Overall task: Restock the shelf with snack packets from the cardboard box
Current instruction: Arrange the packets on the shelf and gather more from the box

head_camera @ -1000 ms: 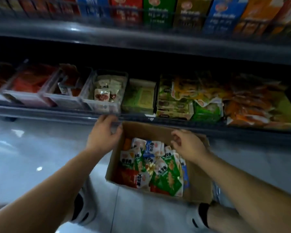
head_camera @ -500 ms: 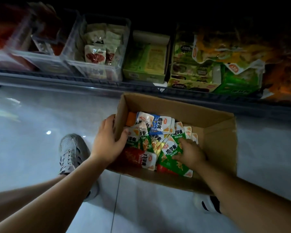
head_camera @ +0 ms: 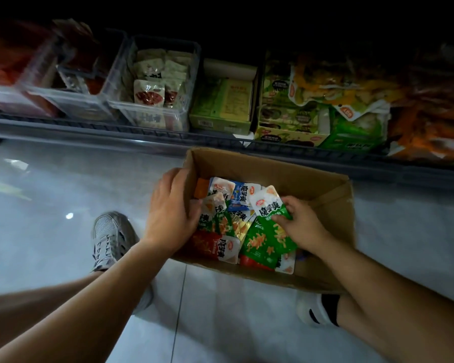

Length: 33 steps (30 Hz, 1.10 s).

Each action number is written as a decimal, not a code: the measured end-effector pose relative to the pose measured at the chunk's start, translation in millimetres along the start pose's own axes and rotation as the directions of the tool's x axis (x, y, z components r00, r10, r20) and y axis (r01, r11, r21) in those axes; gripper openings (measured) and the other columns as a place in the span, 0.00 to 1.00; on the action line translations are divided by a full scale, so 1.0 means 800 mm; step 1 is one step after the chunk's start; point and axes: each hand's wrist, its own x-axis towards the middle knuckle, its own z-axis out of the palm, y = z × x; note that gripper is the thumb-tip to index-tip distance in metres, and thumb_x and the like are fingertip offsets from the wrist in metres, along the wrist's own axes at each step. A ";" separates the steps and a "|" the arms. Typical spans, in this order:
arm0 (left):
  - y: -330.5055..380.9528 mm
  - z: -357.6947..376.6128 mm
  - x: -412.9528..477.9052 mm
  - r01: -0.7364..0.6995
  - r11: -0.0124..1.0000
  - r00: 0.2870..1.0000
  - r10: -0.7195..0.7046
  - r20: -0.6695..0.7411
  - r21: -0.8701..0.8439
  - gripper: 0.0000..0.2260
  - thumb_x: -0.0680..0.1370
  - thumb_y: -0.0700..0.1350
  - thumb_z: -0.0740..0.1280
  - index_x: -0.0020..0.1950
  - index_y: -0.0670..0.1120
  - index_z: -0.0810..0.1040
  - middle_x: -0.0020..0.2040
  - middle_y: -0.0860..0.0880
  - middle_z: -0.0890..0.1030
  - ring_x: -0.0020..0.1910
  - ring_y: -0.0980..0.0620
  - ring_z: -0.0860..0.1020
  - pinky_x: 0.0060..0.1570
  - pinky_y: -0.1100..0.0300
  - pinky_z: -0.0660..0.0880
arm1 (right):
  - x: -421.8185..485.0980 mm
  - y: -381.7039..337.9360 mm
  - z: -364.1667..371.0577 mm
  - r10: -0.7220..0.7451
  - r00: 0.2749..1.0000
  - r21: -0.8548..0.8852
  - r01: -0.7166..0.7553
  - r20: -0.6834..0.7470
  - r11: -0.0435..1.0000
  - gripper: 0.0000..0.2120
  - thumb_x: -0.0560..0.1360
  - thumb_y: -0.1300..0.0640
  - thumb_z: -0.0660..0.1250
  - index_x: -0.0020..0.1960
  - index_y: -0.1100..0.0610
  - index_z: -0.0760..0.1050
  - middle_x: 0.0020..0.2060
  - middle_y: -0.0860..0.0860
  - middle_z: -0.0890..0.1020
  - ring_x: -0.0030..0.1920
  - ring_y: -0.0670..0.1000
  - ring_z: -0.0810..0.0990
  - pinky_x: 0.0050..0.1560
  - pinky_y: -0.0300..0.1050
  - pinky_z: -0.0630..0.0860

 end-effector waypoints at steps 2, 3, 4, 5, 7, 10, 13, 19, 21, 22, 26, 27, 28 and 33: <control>0.023 -0.003 0.000 -0.034 0.995 0.997 0.040 0.059 -0.090 0.24 0.79 0.50 0.71 0.74 0.49 0.69 0.68 0.50 0.72 0.64 0.50 0.74 0.65 0.52 0.75 | -0.012 -0.040 -0.006 -0.051 0.998 0.129 0.054 -0.026 0.990 0.10 0.78 0.58 0.70 0.57 0.47 0.76 0.54 0.45 0.83 0.54 0.46 0.83 0.54 0.50 0.81; 0.036 -0.005 0.001 0.046 0.978 0.988 -0.015 0.151 -0.201 0.23 0.79 0.51 0.71 0.72 0.50 0.71 0.65 0.52 0.76 0.60 0.54 0.77 0.60 0.57 0.77 | -0.017 -0.060 -0.007 -0.078 0.996 0.195 0.083 -0.033 0.977 0.09 0.78 0.58 0.70 0.55 0.47 0.76 0.52 0.44 0.83 0.51 0.46 0.84 0.53 0.49 0.82; 0.049 -0.006 0.000 0.190 0.918 0.954 -0.089 0.286 -0.349 0.23 0.78 0.50 0.73 0.72 0.50 0.72 0.62 0.53 0.80 0.57 0.57 0.80 0.55 0.63 0.79 | -0.021 -0.078 -0.005 -0.102 0.994 0.235 0.109 -0.041 0.966 0.09 0.78 0.59 0.70 0.55 0.48 0.77 0.50 0.44 0.83 0.49 0.46 0.84 0.52 0.47 0.82; 0.060 -0.006 -0.002 0.351 0.792 0.892 -0.122 0.435 -0.499 0.24 0.78 0.47 0.74 0.72 0.48 0.73 0.59 0.52 0.83 0.54 0.58 0.83 0.51 0.66 0.79 | -0.025 -0.093 -0.002 -0.119 0.992 0.263 0.127 -0.046 0.956 0.09 0.78 0.59 0.71 0.56 0.49 0.77 0.50 0.46 0.84 0.49 0.46 0.85 0.50 0.46 0.82; 0.071 -0.001 -0.008 0.523 0.549 0.820 -0.116 0.560 -0.652 0.22 0.77 0.38 0.73 0.70 0.46 0.73 0.55 0.47 0.87 0.53 0.53 0.86 0.47 0.62 0.82 | -0.027 -0.111 0.007 -0.141 0.990 0.304 0.140 -0.019 0.942 0.12 0.77 0.60 0.72 0.59 0.53 0.78 0.51 0.50 0.85 0.49 0.48 0.86 0.50 0.46 0.82; 0.067 0.003 -0.013 0.532 0.476 0.838 -0.177 0.516 -0.701 0.17 0.78 0.34 0.71 0.65 0.45 0.76 0.53 0.46 0.87 0.53 0.48 0.86 0.48 0.56 0.84 | -0.020 -0.112 0.013 -0.089 0.995 0.299 0.071 0.045 0.952 0.17 0.76 0.56 0.73 0.64 0.53 0.77 0.51 0.49 0.86 0.51 0.48 0.85 0.52 0.47 0.82; 0.047 0.006 -0.011 0.544 0.480 0.838 -0.271 0.473 -0.688 0.13 0.79 0.37 0.71 0.62 0.47 0.78 0.54 0.49 0.87 0.54 0.49 0.86 0.54 0.49 0.83 | -0.006 -0.077 0.005 0.013 1.000 0.210 -0.018 0.026 0.978 0.11 0.78 0.52 0.71 0.60 0.49 0.77 0.49 0.47 0.85 0.48 0.47 0.85 0.49 0.44 0.81; 0.013 0.009 -0.013 0.576 0.498 0.818 -0.342 0.463 -0.649 0.13 0.80 0.38 0.70 0.63 0.48 0.77 0.56 0.49 0.87 0.54 0.51 0.86 0.52 0.54 0.83 | 0.043 0.058 0.018 0.207 0.975 -0.191 -0.218 -0.077 0.957 0.18 0.75 0.53 0.74 0.62 0.51 0.74 0.53 0.54 0.82 0.50 0.56 0.82 0.49 0.55 0.81; 0.010 0.011 -0.013 0.579 0.519 0.815 -0.329 0.478 -0.629 0.12 0.80 0.38 0.69 0.62 0.48 0.77 0.54 0.50 0.87 0.52 0.52 0.86 0.47 0.60 0.83 | 0.056 0.085 0.031 0.206 0.975 -0.304 -0.222 -0.084 0.926 0.26 0.72 0.46 0.74 0.67 0.46 0.70 0.61 0.54 0.79 0.56 0.57 0.80 0.54 0.57 0.80; 0.008 0.012 -0.013 0.580 0.525 0.813 -0.329 0.480 -0.623 0.12 0.80 0.37 0.69 0.62 0.48 0.77 0.53 0.51 0.87 0.51 0.52 0.86 0.46 0.61 0.83 | 0.057 0.085 0.038 0.208 0.973 -0.337 -0.230 -0.102 0.913 0.30 0.71 0.42 0.74 0.69 0.44 0.67 0.63 0.54 0.77 0.59 0.58 0.78 0.56 0.57 0.80; 0.006 0.019 -0.013 0.571 0.552 0.820 -0.339 0.462 -0.608 0.12 0.80 0.37 0.69 0.61 0.49 0.77 0.53 0.53 0.87 0.52 0.55 0.86 0.45 0.64 0.82 | 0.059 0.074 0.059 0.204 0.956 -0.427 -0.278 -0.211 0.860 0.39 0.69 0.38 0.75 0.74 0.49 0.64 0.66 0.56 0.72 0.66 0.61 0.71 0.62 0.57 0.75; 0.005 0.021 -0.014 0.570 0.557 0.820 -0.342 0.458 -0.605 0.12 0.80 0.37 0.69 0.61 0.50 0.77 0.53 0.53 0.87 0.52 0.56 0.85 0.45 0.64 0.82 | 0.059 0.071 0.061 0.203 0.951 -0.423 -0.287 -0.232 0.860 0.40 0.69 0.39 0.76 0.74 0.49 0.63 0.67 0.56 0.72 0.66 0.61 0.71 0.63 0.56 0.74; 0.006 0.022 -0.014 0.570 0.558 0.820 -0.347 0.455 -0.603 0.12 0.80 0.37 0.69 0.61 0.50 0.77 0.53 0.53 0.87 0.52 0.56 0.85 0.45 0.64 0.82 | 0.060 0.070 0.063 0.212 0.948 -0.402 -0.295 -0.238 0.867 0.40 0.69 0.42 0.77 0.74 0.50 0.63 0.67 0.57 0.71 0.66 0.60 0.71 0.63 0.54 0.74; 0.004 0.024 -0.015 0.572 0.556 0.819 -0.355 0.450 -0.603 0.12 0.80 0.38 0.70 0.60 0.51 0.78 0.55 0.52 0.87 0.54 0.54 0.85 0.51 0.56 0.82 | 0.061 0.069 0.062 0.265 0.936 -0.203 -0.313 -0.231 0.928 0.35 0.70 0.55 0.79 0.72 0.52 0.66 0.62 0.56 0.78 0.59 0.60 0.79 0.55 0.51 0.78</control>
